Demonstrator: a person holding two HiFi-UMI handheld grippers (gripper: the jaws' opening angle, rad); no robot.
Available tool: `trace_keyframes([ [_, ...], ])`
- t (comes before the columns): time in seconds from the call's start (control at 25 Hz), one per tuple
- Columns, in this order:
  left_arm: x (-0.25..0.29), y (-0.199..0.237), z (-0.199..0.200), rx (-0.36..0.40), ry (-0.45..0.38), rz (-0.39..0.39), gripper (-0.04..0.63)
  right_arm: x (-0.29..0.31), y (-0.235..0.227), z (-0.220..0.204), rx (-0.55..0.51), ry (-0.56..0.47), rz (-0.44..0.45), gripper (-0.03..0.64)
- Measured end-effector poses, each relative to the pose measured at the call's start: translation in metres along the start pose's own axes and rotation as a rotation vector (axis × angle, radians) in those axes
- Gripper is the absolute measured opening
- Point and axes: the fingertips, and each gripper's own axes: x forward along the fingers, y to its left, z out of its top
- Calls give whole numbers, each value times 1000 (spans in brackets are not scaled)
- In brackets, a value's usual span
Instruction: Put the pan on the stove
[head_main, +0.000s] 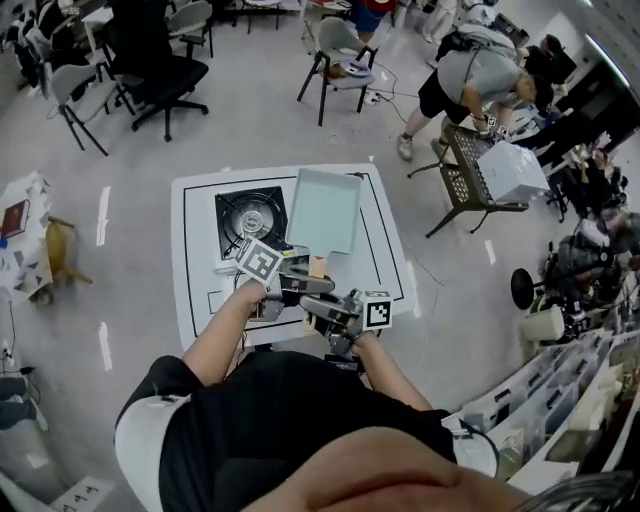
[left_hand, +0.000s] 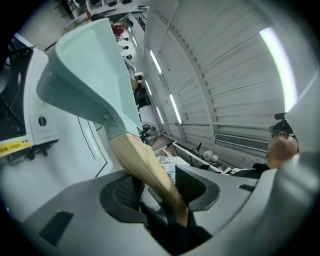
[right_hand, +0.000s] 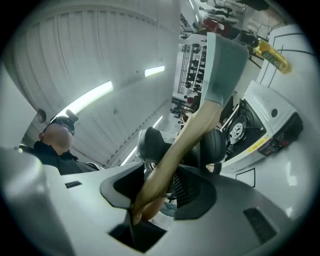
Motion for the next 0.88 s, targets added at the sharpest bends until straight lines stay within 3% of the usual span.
trace_keyframes([
  [0.32,-52,31,29,7,-148,114,198,39,-33,10,48,176,108,192],
  [0.56,-86,61,29,-106,-287,174,198,59,-59,7,160,266,159,192],
  [0.68,-122,78,35,-79,-308,252,198,85,-74,7,189,317,167,192],
  [0.88,-133,105,38,-114,-344,276,198,90,-97,10,217,336,174,192],
])
